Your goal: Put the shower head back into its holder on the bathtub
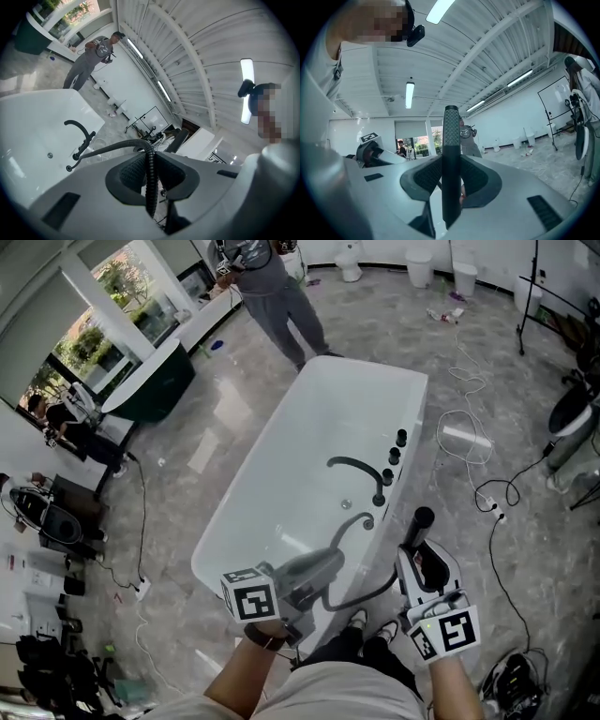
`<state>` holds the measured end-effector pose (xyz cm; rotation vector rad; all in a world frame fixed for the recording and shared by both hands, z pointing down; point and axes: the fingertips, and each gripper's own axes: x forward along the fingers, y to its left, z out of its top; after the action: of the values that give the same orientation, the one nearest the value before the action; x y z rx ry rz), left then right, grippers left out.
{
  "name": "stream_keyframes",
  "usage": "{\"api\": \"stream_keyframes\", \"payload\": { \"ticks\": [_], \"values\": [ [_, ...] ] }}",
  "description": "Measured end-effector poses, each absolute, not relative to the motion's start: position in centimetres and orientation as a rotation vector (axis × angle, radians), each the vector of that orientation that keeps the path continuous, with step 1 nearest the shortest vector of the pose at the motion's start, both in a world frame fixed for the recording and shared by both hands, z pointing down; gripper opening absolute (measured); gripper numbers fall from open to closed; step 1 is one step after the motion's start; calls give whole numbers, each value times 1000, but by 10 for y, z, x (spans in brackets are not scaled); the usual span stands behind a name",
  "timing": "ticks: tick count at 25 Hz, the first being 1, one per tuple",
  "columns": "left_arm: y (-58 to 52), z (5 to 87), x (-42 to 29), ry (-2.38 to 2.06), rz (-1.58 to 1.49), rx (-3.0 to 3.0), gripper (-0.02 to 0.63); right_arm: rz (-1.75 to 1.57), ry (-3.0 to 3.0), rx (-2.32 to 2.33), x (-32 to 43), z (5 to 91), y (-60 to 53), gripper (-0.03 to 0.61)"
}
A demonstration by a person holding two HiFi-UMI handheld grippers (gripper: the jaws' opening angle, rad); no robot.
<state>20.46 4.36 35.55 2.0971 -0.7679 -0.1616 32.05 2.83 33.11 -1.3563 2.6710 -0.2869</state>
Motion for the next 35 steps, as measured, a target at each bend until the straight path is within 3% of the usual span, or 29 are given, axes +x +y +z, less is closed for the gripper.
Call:
{"api": "stream_keyframes", "payload": {
  "ticks": [18, 35],
  "values": [
    [38, 348, 149, -937, -167, 2042, 60, -356, 2725, -1290, 274, 348, 18, 129],
    [20, 439, 167, -1016, 38, 1930, 60, -306, 2763, -1398, 297, 363, 20, 129]
  ]
}}
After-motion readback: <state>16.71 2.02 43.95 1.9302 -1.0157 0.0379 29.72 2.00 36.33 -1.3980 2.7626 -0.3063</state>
